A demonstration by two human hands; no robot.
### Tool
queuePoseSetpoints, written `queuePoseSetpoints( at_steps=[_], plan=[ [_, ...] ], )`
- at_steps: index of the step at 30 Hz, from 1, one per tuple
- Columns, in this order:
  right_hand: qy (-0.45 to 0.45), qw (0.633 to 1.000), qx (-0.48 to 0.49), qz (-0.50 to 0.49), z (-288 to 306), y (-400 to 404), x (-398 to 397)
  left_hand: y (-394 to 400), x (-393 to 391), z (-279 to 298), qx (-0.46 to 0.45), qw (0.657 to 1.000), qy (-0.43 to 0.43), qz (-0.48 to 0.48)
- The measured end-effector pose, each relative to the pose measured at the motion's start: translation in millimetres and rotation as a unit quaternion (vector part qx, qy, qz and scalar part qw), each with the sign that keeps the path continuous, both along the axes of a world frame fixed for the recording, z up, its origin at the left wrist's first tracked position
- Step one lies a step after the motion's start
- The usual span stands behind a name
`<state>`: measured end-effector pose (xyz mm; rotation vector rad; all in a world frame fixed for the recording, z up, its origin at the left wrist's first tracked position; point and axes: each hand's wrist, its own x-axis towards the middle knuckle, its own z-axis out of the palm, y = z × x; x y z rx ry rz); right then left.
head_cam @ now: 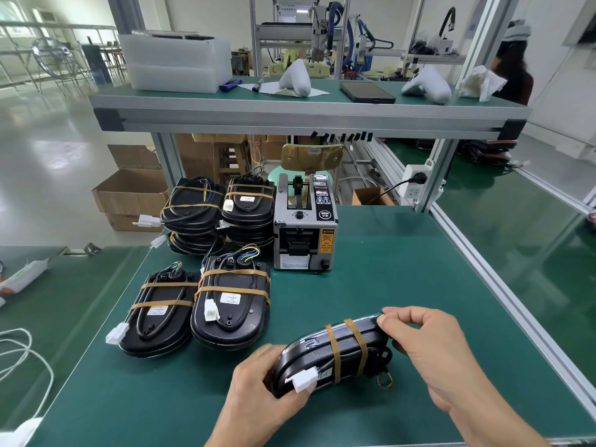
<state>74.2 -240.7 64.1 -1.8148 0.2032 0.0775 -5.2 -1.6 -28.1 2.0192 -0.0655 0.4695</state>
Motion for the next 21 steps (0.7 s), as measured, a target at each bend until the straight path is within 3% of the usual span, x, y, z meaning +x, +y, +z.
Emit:
queuePoseSetpoints(
  at_steps=[21],
  plan=[
    [-0.057, 0.988, -0.140, 0.011, 0.0, 3.4, -4.0, 1.8, 3.0, -8.0, 0.014, 1.000, -0.004, 0.000]
  ],
)
